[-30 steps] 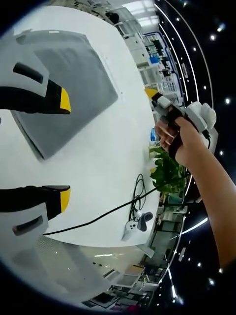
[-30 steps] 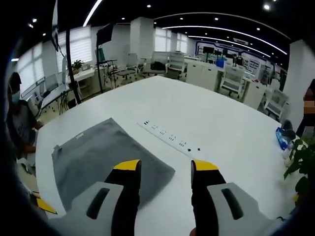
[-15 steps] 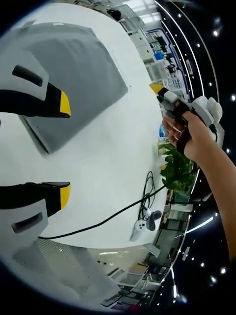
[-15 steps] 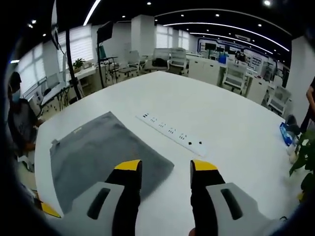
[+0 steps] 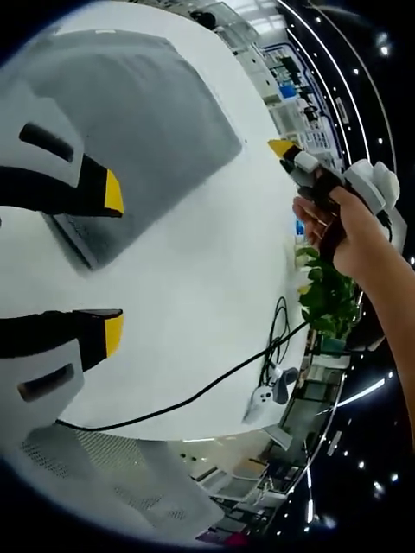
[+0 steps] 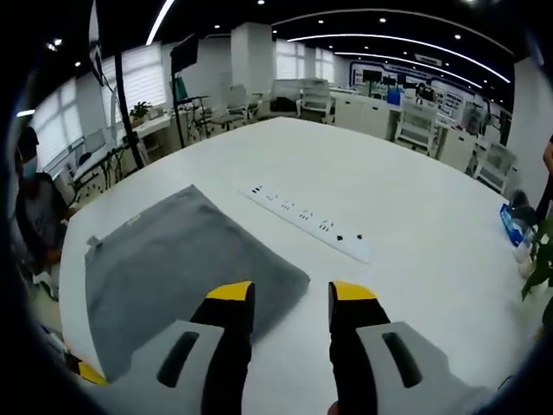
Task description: Fold the towel on the table until its edges align and the towel forms a compact rectangular stack.
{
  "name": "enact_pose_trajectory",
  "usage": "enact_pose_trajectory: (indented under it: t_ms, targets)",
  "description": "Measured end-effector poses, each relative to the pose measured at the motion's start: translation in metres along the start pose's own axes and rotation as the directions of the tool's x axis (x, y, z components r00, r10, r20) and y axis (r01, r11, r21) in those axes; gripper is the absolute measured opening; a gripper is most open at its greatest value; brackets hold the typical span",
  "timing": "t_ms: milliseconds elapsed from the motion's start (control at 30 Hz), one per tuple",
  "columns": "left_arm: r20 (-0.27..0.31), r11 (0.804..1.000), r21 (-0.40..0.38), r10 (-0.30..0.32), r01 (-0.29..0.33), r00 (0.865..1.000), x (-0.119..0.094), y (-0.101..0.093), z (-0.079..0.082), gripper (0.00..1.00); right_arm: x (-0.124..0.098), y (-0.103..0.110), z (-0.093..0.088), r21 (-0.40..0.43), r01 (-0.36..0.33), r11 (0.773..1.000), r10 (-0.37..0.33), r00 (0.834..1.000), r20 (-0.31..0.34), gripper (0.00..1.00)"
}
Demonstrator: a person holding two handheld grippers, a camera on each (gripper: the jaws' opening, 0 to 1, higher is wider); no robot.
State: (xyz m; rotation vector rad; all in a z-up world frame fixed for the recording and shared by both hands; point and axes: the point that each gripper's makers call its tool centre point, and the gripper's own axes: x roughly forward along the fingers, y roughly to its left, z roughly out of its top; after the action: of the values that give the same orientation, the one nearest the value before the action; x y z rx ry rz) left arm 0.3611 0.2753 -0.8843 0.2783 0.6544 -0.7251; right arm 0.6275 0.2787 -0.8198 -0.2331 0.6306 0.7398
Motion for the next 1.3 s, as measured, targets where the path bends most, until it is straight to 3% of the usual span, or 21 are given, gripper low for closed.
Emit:
enact_pose_trajectory:
  t_ms: [333,867,1300]
  targets:
    - [-0.023,1.000,0.005,-0.024,0.024,0.999,0.009,-0.001,-0.006,0.37,0.017,-0.007,-0.011,0.007,-0.009,1.000,0.009,1.000,-0.021,0.30]
    - [-0.045,1.000,-0.027,0.002,-0.004,0.999,0.019,0.006,-0.017,0.32,0.053,-0.003,-0.029,0.018,-0.028,0.999,0.029,0.998,-0.054,0.28]
    - [-0.039,0.999,0.028,0.037,-0.035,0.999,0.020,0.012,-0.019,0.23,0.080,-0.006,-0.040,0.058,0.001,0.998,0.003,0.998,-0.070,0.24]
